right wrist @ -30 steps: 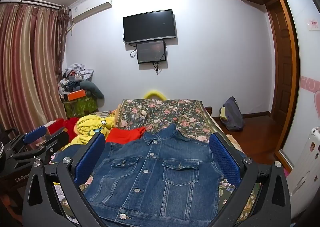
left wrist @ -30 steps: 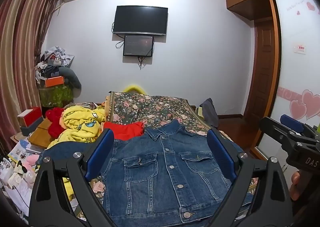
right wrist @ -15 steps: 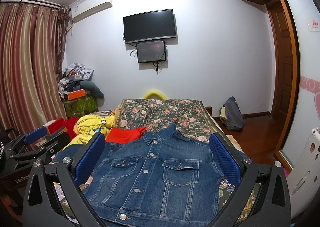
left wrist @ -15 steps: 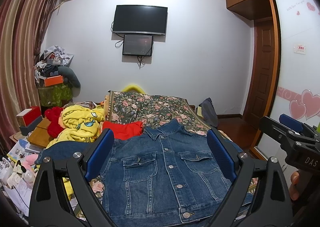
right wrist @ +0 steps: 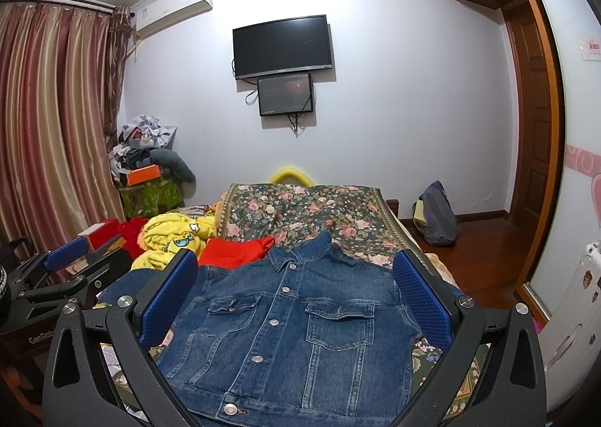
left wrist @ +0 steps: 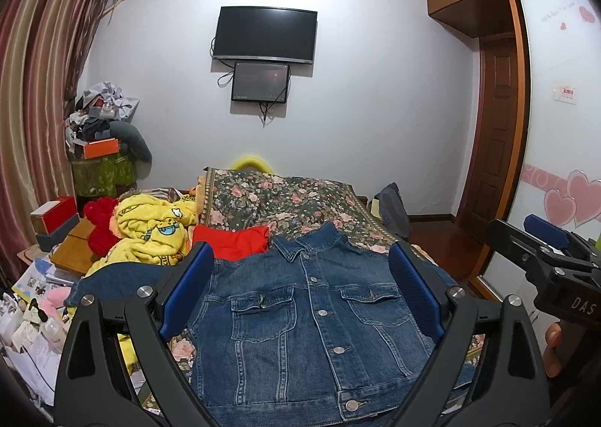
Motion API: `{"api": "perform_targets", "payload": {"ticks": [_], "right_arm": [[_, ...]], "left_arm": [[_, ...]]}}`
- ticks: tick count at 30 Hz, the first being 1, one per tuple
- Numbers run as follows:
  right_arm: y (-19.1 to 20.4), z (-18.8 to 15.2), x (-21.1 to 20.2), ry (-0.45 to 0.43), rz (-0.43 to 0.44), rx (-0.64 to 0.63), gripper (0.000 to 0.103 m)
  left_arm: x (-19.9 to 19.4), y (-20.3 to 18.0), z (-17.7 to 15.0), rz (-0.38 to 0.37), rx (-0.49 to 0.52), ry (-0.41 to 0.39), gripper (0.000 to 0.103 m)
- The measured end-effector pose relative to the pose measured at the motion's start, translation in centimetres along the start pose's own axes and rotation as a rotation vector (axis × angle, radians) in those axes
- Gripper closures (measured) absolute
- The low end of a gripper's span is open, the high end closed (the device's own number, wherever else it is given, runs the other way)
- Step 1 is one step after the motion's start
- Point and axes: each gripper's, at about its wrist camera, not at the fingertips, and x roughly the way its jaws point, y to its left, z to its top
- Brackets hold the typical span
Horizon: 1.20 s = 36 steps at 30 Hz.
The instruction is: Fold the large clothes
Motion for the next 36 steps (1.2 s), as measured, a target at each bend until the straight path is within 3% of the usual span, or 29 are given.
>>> {"api": "perform_targets", "payload": {"ticks": [13, 18, 22, 27, 30, 34, 36], "right_arm": [[0.8, 0.3, 3.3, 0.046, 0.005, -0.021, 0.000], [1.1, 0.1, 6.6, 0.102, 0.018, -0.012, 0.000], [1.0, -0.7, 9.4, 0.163, 0.023, -0.006, 0.000], [1.0, -1.3, 13.1, 0.242, 0.035, 0.005, 0.000], [1.3, -1.6, 15.8, 0.297, 0.025, -0.002, 0.000], [1.2, -2.0, 18.4, 0.340, 0.022, 0.010, 0.000], [1.1, -2.1, 20.0, 0.368, 0.024, 0.020, 0.000]], "left_arm": [[3.2, 2.2, 0.0, 0.025, -0.027, 0.043, 0.008], [5.9, 5.4, 0.4, 0.071, -0.114, 0.081, 0.008], [8.8, 9.3, 0.8, 0.119, -0.190, 0.092, 0.008], [12.2, 15.0, 0.5, 0.240, -0.226, 0.175, 0.010], [14.0, 18.5, -0.3, 0.310, -0.269, 0.236, 0.020], [15.6, 24.0, -2.1, 0.415, -0.316, 0.304, 0.020], [16.1, 27.0, -3.3, 0.429, -0.376, 0.346, 0.020]]}}
